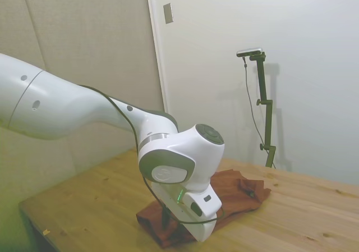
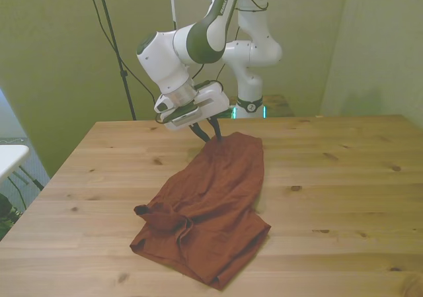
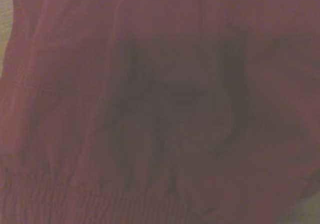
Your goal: Unfold the shorts
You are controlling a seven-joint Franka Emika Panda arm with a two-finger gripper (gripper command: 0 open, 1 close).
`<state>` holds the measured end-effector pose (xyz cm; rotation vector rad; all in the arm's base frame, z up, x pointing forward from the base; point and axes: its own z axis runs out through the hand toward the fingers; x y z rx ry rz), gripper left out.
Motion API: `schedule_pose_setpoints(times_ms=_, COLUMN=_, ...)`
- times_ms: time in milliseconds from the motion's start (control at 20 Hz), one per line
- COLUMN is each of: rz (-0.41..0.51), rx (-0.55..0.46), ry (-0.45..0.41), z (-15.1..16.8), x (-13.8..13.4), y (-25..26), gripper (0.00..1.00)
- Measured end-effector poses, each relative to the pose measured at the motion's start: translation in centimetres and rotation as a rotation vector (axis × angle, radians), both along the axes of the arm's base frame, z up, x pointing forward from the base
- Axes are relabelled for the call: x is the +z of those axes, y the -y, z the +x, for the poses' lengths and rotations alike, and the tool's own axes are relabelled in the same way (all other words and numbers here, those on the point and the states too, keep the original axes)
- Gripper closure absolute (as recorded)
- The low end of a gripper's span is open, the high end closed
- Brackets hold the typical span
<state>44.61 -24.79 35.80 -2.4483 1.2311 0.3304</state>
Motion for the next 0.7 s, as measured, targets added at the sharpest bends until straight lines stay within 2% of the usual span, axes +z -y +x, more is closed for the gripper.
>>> schedule_pose_setpoints(times_ms=450, rz=0.001, rx=0.002, ry=0.005, z=-0.1, x=0.3, y=0.0, gripper=1.00)
schedule_pose_setpoints(times_ms=700, rz=0.002, rx=0.046, ry=0.060, z=0.0, x=4.4, y=-1.9, gripper=1.00)
